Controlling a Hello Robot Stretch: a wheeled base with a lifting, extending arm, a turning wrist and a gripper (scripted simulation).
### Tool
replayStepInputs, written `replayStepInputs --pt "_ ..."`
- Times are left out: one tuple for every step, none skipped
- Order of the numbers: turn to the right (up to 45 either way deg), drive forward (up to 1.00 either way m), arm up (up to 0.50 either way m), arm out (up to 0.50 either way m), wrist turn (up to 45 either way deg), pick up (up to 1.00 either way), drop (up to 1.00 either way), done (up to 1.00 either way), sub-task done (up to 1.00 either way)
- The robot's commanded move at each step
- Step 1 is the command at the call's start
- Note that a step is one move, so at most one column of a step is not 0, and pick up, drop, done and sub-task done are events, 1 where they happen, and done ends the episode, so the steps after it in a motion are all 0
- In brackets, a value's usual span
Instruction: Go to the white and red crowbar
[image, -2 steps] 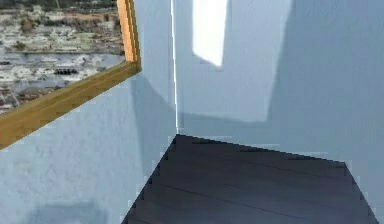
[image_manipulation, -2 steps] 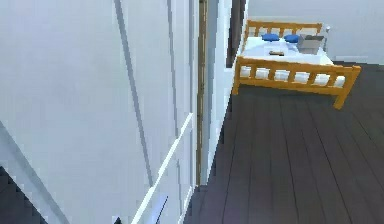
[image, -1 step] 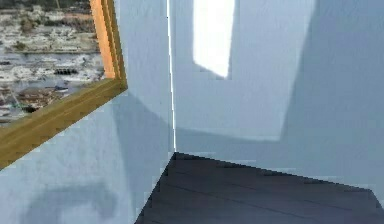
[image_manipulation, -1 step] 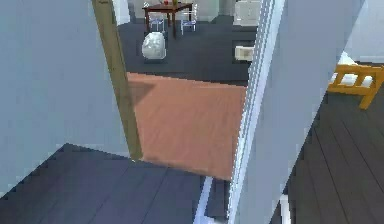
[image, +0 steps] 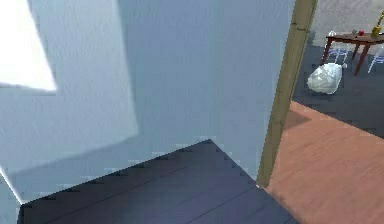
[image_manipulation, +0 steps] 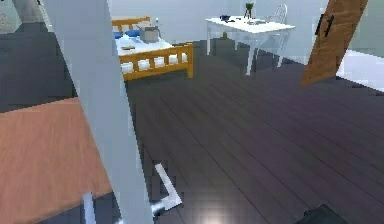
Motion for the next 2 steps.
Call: replayStepInputs --pt "9.0 0.00 0.00 0.00 0.0 0.00 0.00 0.00 0.00" --pt "0.0 0.30 0.00 0.00 0.0 0.00 0.00 0.00 0.00"
